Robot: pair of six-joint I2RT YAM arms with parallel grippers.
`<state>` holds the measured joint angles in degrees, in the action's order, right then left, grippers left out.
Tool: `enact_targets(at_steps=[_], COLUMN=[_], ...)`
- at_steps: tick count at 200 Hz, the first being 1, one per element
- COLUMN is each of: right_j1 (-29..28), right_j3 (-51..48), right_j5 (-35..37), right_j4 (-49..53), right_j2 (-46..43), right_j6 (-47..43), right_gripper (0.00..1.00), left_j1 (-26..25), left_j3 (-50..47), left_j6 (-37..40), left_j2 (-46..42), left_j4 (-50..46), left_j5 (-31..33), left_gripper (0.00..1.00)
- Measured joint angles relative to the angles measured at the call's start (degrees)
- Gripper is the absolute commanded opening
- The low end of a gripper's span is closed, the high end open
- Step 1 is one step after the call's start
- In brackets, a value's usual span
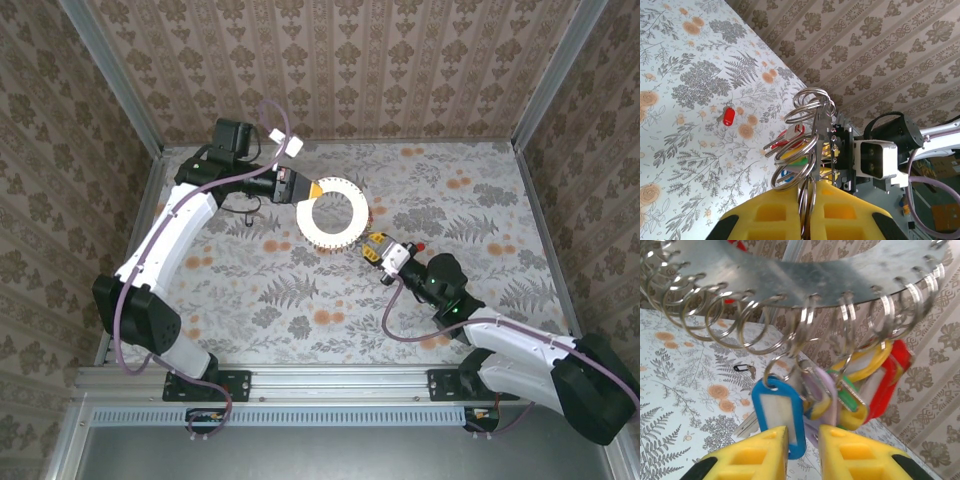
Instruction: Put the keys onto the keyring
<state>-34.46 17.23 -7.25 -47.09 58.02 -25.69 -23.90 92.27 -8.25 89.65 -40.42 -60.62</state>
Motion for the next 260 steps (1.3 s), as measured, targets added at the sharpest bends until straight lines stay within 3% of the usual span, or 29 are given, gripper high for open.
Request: enact_targets(at_steps=[73,137,260], right_j1=[3.5,3.5,1.9], right_j3=[-0.2,-0.2,4.5], right_j5=[-9.6,-14.9,-15.6], right_j4=[0.1,0.1,-0.4], right_j2=[-4.9,-6.1,1.3], right_j6=[3.7,6.4,6.4], right_gripper=[0.26,0.2,0.19], left_j1=[0.1,0.7,0.7], left_j3=[0.0,-0.1,-2.6], left_j6=[0.1,0.1,-0.8], left_j2=[0.0,-0.4,-2.0], left_j4=[-0.3,1.2,3.6], left_j5=[3.5,5.4,5.4], left_gripper=[0.0,0.0,0.0])
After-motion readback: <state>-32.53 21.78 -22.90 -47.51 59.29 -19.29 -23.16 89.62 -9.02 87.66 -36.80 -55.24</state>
